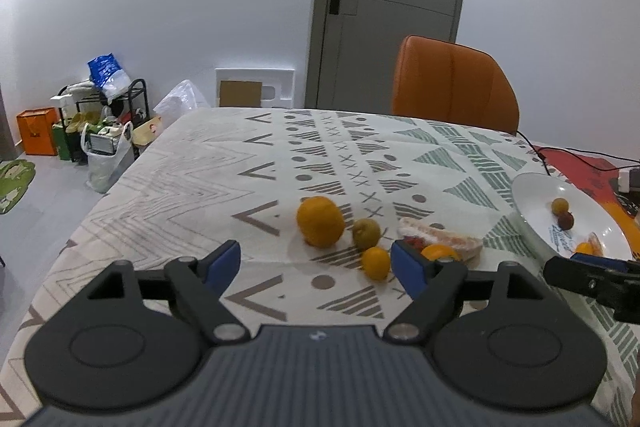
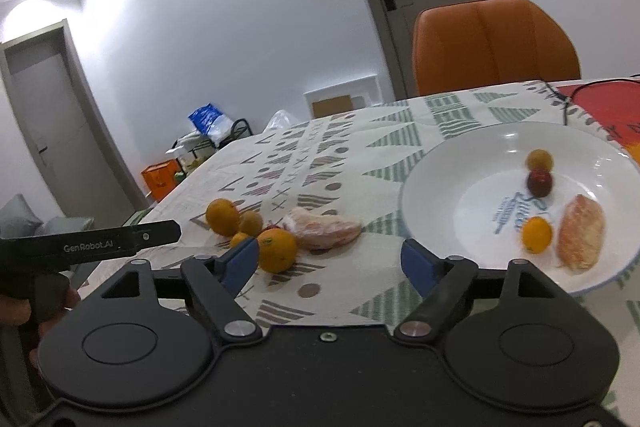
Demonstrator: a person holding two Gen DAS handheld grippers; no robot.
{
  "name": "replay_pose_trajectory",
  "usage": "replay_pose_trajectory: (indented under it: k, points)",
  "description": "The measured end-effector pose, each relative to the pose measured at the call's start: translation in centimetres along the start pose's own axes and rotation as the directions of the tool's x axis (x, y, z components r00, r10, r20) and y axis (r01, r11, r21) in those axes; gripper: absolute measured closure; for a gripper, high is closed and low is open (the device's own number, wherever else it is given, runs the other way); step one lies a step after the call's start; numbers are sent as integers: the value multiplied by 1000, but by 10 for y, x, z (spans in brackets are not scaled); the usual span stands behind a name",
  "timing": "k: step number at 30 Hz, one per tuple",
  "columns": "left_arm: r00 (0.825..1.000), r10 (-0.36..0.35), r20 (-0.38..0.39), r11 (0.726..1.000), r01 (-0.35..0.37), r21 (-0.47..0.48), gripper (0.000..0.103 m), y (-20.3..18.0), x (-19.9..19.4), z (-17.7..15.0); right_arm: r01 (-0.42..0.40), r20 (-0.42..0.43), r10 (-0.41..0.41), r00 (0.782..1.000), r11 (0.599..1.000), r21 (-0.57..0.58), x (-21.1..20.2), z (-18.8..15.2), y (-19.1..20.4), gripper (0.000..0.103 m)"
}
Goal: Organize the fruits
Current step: 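Return to the fruit cluster and grasp the large orange with the right tool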
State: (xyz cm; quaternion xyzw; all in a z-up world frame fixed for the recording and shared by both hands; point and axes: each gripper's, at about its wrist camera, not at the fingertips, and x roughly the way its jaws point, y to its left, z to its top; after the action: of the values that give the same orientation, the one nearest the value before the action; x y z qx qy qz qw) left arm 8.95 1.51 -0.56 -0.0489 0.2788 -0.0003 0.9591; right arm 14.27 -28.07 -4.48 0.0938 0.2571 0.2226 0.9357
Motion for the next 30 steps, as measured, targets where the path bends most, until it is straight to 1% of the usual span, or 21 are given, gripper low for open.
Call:
replay_pose_trajectory:
  k: [6, 20, 23, 25, 27, 29, 30]
  points:
    - [1000, 18, -14, 999, -18, -28, 21, 13, 4, -5, -19, -31, 19, 999, 1000, -19, 16, 1, 11, 22]
    - [998, 47, -47, 995, -51, -90, 21, 41, 17, -9, -54, -97, 48, 994, 997, -53, 57, 1, 35, 22]
    - [997, 58, -54, 993, -64, -103, 19, 45, 19, -11, -58, -108, 51, 993, 997, -58, 65, 2, 38, 22]
    - [997, 63, -52, 992, -68, -105, 18, 46, 20, -11, -56, -122, 48, 991, 996, -66, 72, 2, 40, 24]
    - [997, 63, -51, 992, -68, -105, 18, 46, 20, -11, -49, -137, 39, 990, 996, -73, 77, 0, 42, 34]
    - [997, 60, -50, 992, -65, -107, 17, 47, 21, -11, -47, -151, 36, 988, 996, -72, 82, -1, 42, 37]
    - [997, 62, -51, 992, -68, -107, 17, 46, 21, -11, -44, -153, 33, 988, 997, -70, 84, -2, 42, 40]
